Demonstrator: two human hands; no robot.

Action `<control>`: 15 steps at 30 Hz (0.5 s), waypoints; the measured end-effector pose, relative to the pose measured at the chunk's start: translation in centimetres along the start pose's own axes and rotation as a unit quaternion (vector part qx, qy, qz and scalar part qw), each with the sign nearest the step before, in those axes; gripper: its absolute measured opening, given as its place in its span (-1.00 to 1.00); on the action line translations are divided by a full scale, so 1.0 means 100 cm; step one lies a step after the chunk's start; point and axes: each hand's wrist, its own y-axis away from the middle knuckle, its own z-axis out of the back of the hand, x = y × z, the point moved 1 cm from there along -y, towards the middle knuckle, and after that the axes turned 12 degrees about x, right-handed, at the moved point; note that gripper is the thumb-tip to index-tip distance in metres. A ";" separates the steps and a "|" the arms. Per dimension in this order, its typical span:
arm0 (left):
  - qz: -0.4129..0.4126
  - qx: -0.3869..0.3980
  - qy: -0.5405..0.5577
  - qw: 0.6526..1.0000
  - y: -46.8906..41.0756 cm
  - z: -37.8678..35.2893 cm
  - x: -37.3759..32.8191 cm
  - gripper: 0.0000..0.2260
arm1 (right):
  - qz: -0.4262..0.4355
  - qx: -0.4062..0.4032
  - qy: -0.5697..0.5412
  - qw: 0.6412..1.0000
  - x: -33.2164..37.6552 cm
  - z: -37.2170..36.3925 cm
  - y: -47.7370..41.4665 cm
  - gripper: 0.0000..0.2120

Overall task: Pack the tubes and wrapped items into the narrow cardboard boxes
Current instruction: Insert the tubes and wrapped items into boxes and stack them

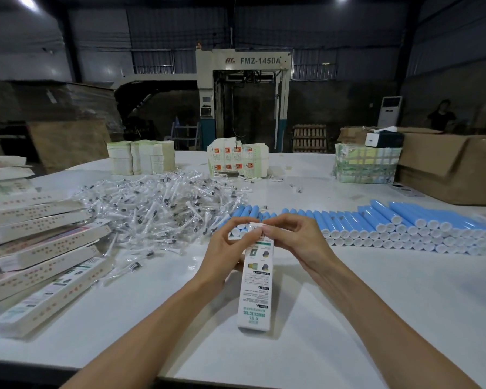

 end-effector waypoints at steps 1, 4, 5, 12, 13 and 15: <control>-0.006 -0.007 -0.002 1.000 0.000 0.000 0.000 -0.83 | -0.007 0.007 -0.022 1.000 -0.001 0.000 0.000 -0.90; -0.013 -0.018 -0.012 1.000 0.001 0.000 -0.002 -0.86 | -0.009 0.010 -0.031 0.999 -0.004 0.000 -0.001 -0.87; -0.013 -0.018 -0.015 1.000 0.001 0.001 -0.002 -0.87 | -0.006 0.007 -0.017 1.000 -0.005 -0.001 0.000 -0.88; -0.021 0.016 -0.029 0.999 0.004 0.004 -0.005 -0.76 | -0.056 0.016 -0.092 0.994 -0.005 0.001 0.002 -0.85; -0.021 0.028 -0.037 0.999 0.004 0.003 -0.005 -0.73 | -0.072 0.004 -0.094 0.993 -0.005 0.001 0.002 -0.87; -0.021 0.052 -0.058 0.997 0.003 0.003 -0.002 -0.71 | -0.106 -0.012 -0.086 0.991 -0.005 0.002 0.002 -0.91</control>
